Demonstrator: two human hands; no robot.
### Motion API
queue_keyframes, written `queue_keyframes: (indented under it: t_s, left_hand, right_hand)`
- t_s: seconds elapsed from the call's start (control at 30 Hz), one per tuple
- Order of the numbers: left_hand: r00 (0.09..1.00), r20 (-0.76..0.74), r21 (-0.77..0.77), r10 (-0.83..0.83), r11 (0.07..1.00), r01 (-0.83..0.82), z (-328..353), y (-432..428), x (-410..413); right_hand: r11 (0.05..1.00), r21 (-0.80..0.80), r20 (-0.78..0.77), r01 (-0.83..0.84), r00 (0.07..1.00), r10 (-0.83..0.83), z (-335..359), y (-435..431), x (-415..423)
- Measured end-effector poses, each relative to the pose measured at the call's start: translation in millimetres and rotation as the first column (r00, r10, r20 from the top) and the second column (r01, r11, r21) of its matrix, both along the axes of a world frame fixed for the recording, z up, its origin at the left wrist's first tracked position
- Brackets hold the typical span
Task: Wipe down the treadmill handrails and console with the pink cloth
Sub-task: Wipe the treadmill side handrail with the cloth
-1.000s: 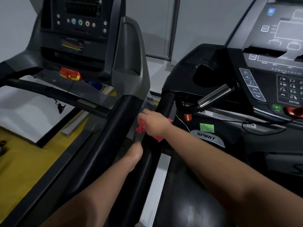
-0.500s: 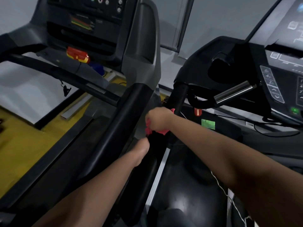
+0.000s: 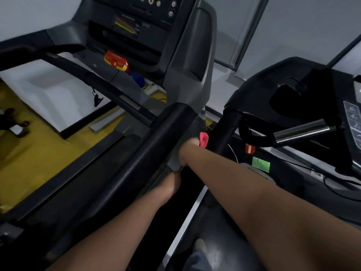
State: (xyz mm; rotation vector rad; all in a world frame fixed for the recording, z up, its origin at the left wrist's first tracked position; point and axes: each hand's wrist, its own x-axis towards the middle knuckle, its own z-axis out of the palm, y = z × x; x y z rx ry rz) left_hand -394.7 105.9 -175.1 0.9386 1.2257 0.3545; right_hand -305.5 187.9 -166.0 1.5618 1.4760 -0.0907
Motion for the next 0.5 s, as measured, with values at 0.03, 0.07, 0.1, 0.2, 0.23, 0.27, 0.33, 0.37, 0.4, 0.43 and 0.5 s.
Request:
queue_keyframes:
  t_s: [0.03,0.07,0.1,0.2,0.23,0.27,0.33,0.37,0.4,0.43,0.5]
  left_hand:
    - [0.996,0.039,-0.036,0.077,0.996,-0.076,0,1,2]
    - [0.993,0.046,-0.042,0.113,0.993,-0.111,4,0,3]
    - [0.995,0.024,-0.013,0.102,0.995,-0.102,2,1,4]
    - [0.995,-0.100,0.086,0.017,0.996,-0.009,1,0,-1]
    - [0.990,-0.140,0.071,-0.025,0.997,0.036,3,-1,-4]
    - [0.985,-0.162,0.056,-0.054,0.996,0.063,2,-2,-5]
    - [0.980,-0.177,0.038,-0.088,0.995,0.096,2,-2,-7]
    - [0.977,-0.195,0.037,-0.090,0.994,0.099,3,-3,-7]
    - [0.975,-0.203,0.043,-0.087,0.994,0.097,5,-4,-7]
    - [0.972,-0.215,0.041,-0.092,0.994,0.104,4,-4,-8]
    - [0.971,-0.212,0.016,-0.113,0.993,0.119,0,-3,-9]
  right_hand:
    - [1.000,0.012,-0.023,0.005,1.000,-0.005,1,-4,-4]
    - [0.999,0.037,-0.088,0.022,0.996,-0.018,6,-9,-7]
    - [0.996,0.083,-0.178,0.034,0.984,-0.019,15,-15,-9]
    - [0.949,0.312,-0.438,0.040,0.892,0.107,40,-32,-3]
    - [0.924,0.380,-0.502,0.050,0.850,0.161,46,-39,2]
    - [0.897,0.436,-0.558,0.069,0.803,0.209,48,-47,9]
    - [0.818,0.558,-0.646,0.140,0.691,0.323,46,-58,30]
    - [0.759,0.624,-0.666,0.185,0.634,0.393,45,-61,42]
    - [0.685,0.692,-0.654,0.228,0.599,0.462,42,-63,55]
    - [0.592,0.757,-0.621,0.276,0.584,0.522,39,-66,68]
    - [0.407,0.822,-0.570,0.399,0.602,0.559,31,-75,84]
